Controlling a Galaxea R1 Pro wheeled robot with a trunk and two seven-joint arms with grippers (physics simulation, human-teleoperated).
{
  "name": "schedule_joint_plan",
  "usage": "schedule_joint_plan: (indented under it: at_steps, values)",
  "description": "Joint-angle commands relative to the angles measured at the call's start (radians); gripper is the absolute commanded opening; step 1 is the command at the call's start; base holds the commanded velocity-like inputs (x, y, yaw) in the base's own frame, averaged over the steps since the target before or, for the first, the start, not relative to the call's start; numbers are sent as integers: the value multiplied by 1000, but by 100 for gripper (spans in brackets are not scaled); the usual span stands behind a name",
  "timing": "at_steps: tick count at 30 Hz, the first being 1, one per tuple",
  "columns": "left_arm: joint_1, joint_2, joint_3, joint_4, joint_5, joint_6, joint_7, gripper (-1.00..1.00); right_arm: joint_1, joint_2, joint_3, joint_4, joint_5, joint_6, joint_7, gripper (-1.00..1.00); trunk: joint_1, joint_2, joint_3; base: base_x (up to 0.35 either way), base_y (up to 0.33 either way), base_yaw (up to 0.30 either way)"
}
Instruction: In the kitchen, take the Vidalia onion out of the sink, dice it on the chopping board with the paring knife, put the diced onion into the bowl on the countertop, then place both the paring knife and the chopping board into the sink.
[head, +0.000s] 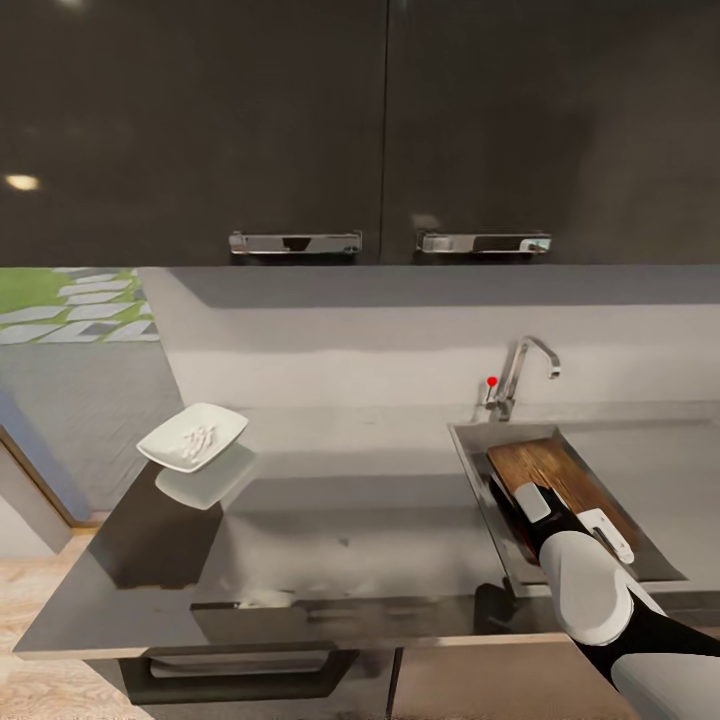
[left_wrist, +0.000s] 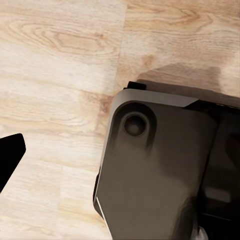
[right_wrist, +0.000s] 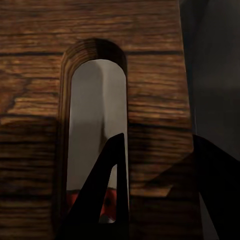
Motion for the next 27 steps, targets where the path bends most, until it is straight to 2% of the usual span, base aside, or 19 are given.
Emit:
schedule_joint_plan:
  at_steps: [1, 10, 27]
  values:
    - [-1, -1, -8, 4, 5, -6, 1, 100, -1, 0, 1, -1, -9, -10, 0, -100, 1, -2, -4, 0, 0, 0]
    - [-1, 0, -8, 4, 5, -3, 1, 100, -1, 0, 1, -2, -9, -10, 0, -100, 1, -2, -18, 108, 34, 15]
    - [0, 0, -8, 6, 5, 5, 1, 100, -1, -3, 0, -2, -9, -9, 0, -100, 1, -2, -46, 4, 1, 66]
